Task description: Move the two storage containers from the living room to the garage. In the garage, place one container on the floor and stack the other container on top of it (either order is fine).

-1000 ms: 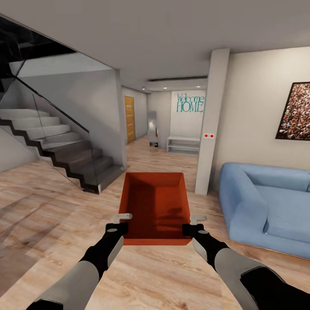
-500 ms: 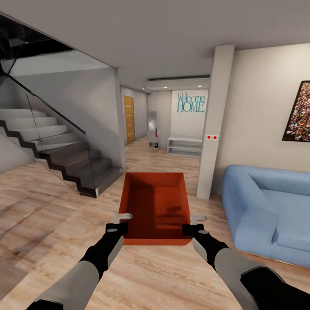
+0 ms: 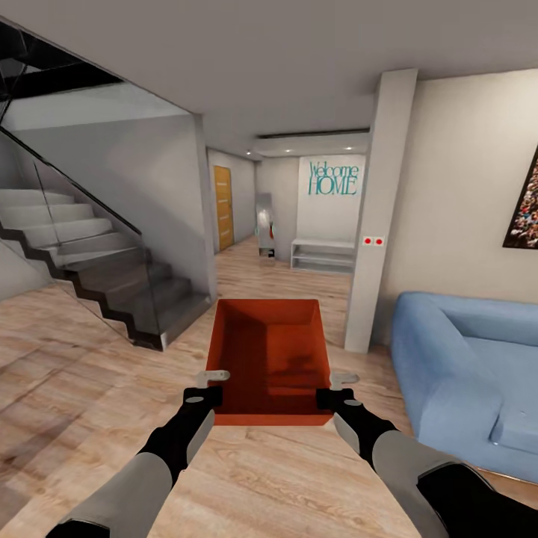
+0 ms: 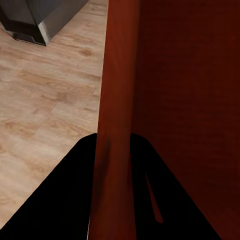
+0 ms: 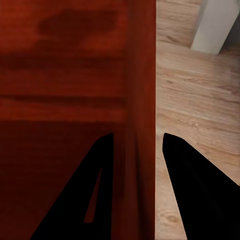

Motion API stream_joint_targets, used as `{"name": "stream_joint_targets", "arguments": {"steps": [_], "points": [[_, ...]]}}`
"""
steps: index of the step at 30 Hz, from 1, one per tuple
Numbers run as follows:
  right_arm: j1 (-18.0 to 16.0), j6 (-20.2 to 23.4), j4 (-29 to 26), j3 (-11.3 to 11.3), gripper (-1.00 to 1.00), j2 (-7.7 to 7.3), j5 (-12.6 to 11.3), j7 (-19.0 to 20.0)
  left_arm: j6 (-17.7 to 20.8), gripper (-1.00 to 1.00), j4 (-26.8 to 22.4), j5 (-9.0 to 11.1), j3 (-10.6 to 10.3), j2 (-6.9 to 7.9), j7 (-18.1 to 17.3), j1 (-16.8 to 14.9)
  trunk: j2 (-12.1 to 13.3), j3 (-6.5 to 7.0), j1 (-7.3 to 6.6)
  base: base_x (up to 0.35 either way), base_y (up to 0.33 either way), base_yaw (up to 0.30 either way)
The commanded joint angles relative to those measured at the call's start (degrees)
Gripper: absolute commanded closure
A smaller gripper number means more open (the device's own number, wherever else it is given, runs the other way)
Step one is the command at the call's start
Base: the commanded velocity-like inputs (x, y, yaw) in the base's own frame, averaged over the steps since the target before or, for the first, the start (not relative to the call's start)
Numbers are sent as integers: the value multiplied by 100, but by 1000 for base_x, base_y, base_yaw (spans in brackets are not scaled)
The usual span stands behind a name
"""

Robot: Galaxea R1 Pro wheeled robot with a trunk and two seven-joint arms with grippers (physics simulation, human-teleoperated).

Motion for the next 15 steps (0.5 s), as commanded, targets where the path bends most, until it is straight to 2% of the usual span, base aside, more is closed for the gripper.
{"name": "stream_joint_targets", "arguments": {"steps": [1, 15], "points": [[0, -13, 20, -86, 100, -63, -85, -42, -19, 100, -29, -110, 182, 167, 529, -5, -4, -2, 5, 322, 0, 0], [0, -13, 20, -86, 100, -63, -85, -42, -19, 100, -28, -109, 182, 167, 529, -2, -4, -2, 5, 322, 0, 0]]}}
